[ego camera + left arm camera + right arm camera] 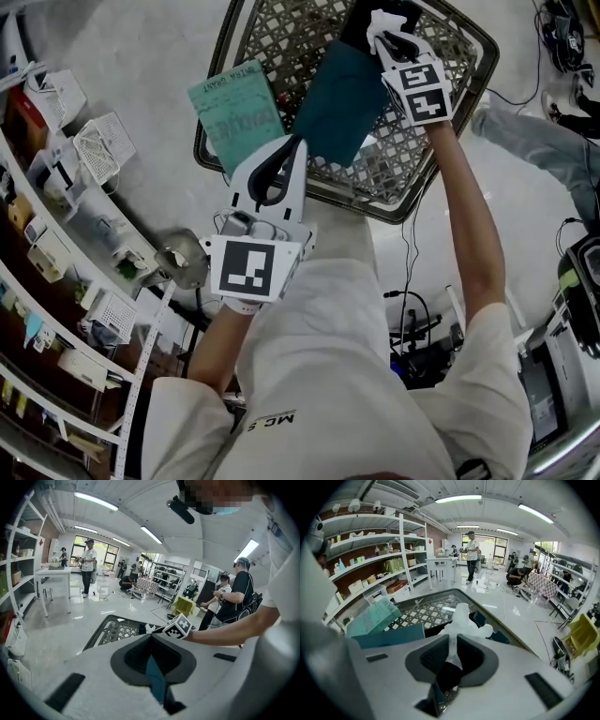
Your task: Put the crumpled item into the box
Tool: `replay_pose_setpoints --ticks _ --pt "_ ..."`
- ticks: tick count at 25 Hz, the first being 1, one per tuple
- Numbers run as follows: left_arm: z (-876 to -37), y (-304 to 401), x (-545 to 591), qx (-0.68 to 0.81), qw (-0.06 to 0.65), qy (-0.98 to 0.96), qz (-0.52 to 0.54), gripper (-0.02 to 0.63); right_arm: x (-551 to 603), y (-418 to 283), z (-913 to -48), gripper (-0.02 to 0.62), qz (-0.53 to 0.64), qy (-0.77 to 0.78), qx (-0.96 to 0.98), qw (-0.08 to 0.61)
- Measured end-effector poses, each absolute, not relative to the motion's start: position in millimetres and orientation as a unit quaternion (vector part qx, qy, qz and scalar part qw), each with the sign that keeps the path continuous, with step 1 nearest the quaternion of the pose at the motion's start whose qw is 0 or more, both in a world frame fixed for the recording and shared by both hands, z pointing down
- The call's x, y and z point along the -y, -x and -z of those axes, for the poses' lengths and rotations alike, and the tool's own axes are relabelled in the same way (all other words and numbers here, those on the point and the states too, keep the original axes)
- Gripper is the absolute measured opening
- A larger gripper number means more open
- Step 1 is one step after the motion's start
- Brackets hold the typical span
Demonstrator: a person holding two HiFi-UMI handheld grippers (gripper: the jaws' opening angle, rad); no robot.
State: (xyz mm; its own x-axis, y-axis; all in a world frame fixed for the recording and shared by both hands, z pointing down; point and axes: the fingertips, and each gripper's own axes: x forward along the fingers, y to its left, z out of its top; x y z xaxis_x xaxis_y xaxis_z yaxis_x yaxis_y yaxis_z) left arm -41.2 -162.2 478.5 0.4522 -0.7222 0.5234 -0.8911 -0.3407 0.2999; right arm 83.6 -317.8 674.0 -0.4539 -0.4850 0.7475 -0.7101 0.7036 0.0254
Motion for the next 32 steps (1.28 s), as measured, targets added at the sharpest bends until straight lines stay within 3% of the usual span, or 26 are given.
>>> replay_pose_setpoints --ticks 8,16,32 --pt "-470 41 156 0.497 0.276 -0.809 -0.151 0.023 313 -83 -661 0.086 -0.147 -0.364 0.841 0.372" --pt "-459 46 146 0.486 0.242 -0.825 -0.157 0.023 293 -79 -620 0.044 -0.13 -0.382 0.846 0.348" --pt "-392 61 123 0.473 0.19 -0.849 -0.14 0.024 206 -82 -456 0.018 -0.078 -0.444 0.857 0.251"
